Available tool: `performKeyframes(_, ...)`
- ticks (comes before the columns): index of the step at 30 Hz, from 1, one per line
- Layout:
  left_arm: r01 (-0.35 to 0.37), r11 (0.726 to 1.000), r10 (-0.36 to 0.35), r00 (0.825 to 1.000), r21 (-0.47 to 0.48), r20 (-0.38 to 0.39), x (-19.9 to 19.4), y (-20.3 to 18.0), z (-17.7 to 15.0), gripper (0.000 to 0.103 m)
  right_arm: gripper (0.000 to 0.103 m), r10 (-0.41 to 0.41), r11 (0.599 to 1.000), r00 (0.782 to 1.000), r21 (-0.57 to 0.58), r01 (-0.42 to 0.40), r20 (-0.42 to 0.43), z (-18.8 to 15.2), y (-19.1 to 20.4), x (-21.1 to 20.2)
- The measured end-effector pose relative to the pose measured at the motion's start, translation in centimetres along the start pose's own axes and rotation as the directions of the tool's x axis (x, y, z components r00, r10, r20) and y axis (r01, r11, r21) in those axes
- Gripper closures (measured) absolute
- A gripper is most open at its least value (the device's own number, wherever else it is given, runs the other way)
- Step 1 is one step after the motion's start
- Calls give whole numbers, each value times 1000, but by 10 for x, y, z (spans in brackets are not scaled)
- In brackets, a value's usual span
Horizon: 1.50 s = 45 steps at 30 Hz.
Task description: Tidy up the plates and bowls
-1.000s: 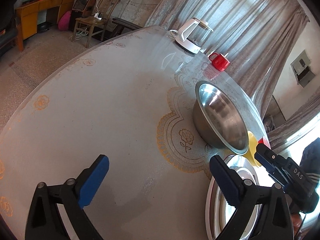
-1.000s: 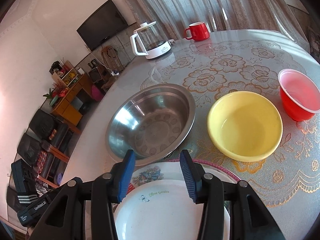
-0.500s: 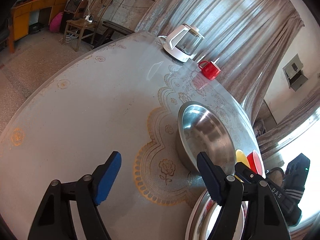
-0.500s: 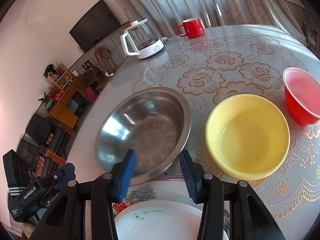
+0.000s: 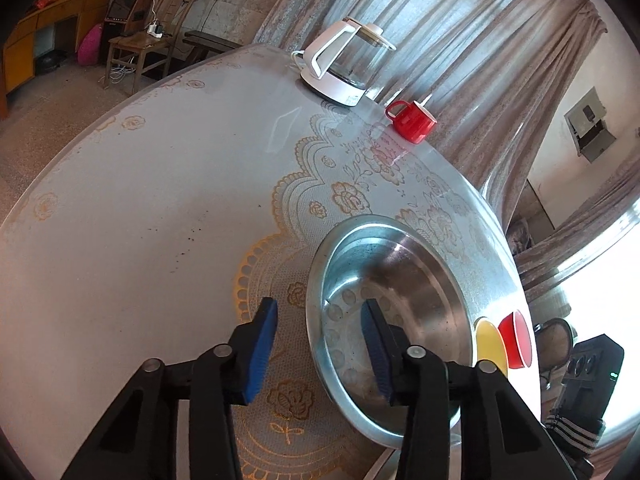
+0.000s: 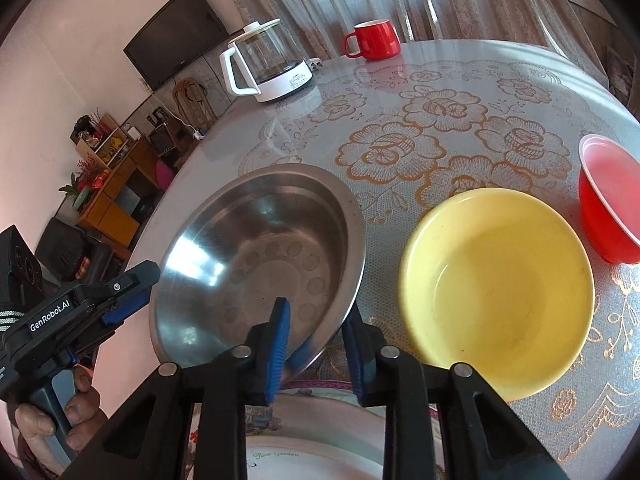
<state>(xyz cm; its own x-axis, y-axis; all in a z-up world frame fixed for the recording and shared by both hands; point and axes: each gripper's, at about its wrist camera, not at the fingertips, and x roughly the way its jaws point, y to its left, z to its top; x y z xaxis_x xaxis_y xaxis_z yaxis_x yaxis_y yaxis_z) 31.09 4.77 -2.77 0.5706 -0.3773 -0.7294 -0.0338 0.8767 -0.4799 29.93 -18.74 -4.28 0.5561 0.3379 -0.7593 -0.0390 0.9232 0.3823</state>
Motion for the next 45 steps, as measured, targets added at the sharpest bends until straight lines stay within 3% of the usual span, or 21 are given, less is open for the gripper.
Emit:
performKeyframes(2,-5,1000,5,1000,12,-16,6,0,-3,86,81,15,1000,1000,4,-15,-16,1,-1,5)
performKeyframes(4,7,1000,-7,1000,20,-20,8,0,-8,90,81,9,1000,1000,-4,-9,-24,1,1,8)
performKeyframes(11,-26,999,26,1000,41,17,-4,3,-19,89,80,2,999,999,-33,-3,-41,5,8,16)
performKeyframes(24,-64,996,67,997,-69,45,-46,42,-40,88,78,41,988,993,-146,-57,-106,-2,49,34)
performKeyframes(33,-130,990,134,985,-44,107,-71,44,-71,83,70,57,982,994,-171,-73,-98,-9,61,33)
performKeyframes(36,-153,988,156,981,-33,119,-73,42,-73,77,79,42,975,994,-212,-62,-96,-12,70,34)
performKeyframes(37,-164,986,167,979,-30,119,-72,42,-72,71,82,30,973,995,-225,-52,-97,-13,71,36)
performKeyframes(41,-167,985,171,978,-44,122,-66,49,-68,65,83,17,970,995,-241,-41,-99,-15,73,41)
performKeyframes(45,-170,985,170,976,-12,137,-62,46,-67,72,83,21,968,994,-245,-48,-110,-16,73,41)
